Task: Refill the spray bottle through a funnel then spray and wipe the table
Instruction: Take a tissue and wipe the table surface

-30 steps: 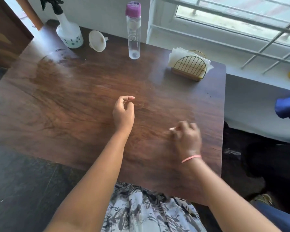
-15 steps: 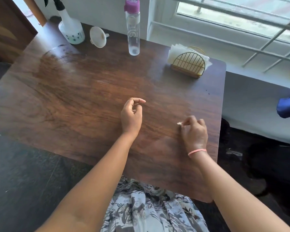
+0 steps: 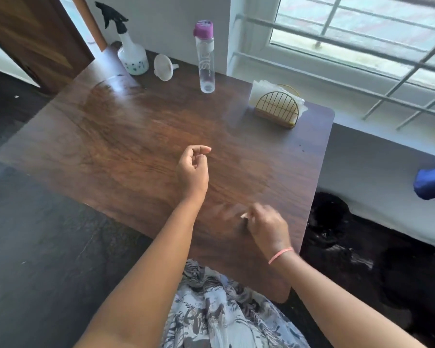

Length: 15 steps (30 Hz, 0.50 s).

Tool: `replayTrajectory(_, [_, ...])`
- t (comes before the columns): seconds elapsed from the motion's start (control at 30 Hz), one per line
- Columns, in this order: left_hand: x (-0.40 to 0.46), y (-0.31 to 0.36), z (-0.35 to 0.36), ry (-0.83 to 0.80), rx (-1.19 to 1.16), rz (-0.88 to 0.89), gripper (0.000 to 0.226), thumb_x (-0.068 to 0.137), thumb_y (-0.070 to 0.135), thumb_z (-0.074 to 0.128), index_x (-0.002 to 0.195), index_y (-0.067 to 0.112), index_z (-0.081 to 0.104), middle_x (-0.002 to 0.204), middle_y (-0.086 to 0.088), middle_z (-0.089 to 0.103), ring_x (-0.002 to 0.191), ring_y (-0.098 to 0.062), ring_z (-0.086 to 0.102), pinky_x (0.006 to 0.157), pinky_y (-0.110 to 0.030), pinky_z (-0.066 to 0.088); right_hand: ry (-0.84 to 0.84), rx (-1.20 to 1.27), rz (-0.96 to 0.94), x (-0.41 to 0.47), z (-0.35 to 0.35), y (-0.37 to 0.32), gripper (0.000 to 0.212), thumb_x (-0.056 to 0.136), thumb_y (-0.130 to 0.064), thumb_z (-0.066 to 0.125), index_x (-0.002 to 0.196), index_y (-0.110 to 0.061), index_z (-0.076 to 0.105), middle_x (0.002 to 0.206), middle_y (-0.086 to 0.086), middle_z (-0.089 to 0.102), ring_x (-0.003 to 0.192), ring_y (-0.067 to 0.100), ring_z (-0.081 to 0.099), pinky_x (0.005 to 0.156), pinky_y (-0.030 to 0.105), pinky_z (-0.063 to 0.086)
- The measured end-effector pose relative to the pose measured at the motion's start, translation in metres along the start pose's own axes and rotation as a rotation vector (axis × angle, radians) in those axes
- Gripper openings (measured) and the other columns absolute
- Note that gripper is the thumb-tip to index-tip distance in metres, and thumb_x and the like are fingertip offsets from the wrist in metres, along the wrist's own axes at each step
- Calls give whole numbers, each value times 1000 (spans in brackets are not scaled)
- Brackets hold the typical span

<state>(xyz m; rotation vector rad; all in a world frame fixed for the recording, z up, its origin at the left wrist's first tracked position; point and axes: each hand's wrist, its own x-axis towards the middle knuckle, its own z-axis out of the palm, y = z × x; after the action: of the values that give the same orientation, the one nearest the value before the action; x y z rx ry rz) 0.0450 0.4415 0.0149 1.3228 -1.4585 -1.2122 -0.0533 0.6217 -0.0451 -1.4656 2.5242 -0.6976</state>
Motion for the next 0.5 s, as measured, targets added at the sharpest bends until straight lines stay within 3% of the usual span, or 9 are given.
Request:
replayTrajectory(0.1, [-14, 9, 6, 52, -13, 1, 26, 85, 1, 48, 88, 18, 67, 83, 7, 65, 61, -1, 49, 59, -17, 39, -194, 7, -426, -36, 18, -31, 5, 77, -25, 63, 77, -25, 58, 67, -7, 60, 61, 13, 58, 53, 23, 50])
replayTrajectory(0.17, [-26, 18, 12, 96, -23, 14, 24, 86, 1, 49, 88, 17, 67, 83, 8, 65, 63, -1, 50, 59, -15, 39, -321, 4, -638, -50, 22, -35, 20, 75, -25, 72, 81, -27, 52, 69, -10, 61, 67, 11, 57, 60, 25, 52])
replayTrajectory(0.23, [-35, 22, 13, 129, -40, 19, 23, 86, 2, 49, 88, 17, 67, 79, 8, 62, 61, -2, 48, 59, -18, 38, -242, -3, -597, -33, 16, -19, 31, 65, -17, 80, 77, -26, 53, 64, -7, 61, 60, 14, 58, 53, 23, 47])
replayTrajectory(0.33, [-40, 17, 6, 119, -48, -15, 20, 86, 6, 50, 89, 17, 67, 77, 10, 63, 62, -2, 50, 61, -25, 40, -28, 32, -144, 19, -9, 21, 19, 74, -16, 73, 77, -16, 55, 65, 11, 61, 59, 33, 60, 47, 32, 42])
replayTrajectory(0.43, [-77, 22, 20, 100, -26, -42, 19, 87, 11, 53, 84, 23, 67, 87, 6, 71, 71, -5, 58, 68, -32, 48, 54, 187, 481, 45, -68, 108, 16, 81, -22, 70, 87, -16, 57, 86, 13, 67, 80, 33, 63, 69, 37, 49])
replayTrajectory(0.5, [-78, 17, 19, 67, -8, -71, 24, 86, 8, 52, 80, 26, 66, 86, 7, 70, 73, -7, 57, 68, -32, 48, 141, 569, 900, 56, -86, 139, 17, 82, -10, 70, 95, -14, 59, 98, 14, 67, 88, 30, 63, 83, 39, 49])
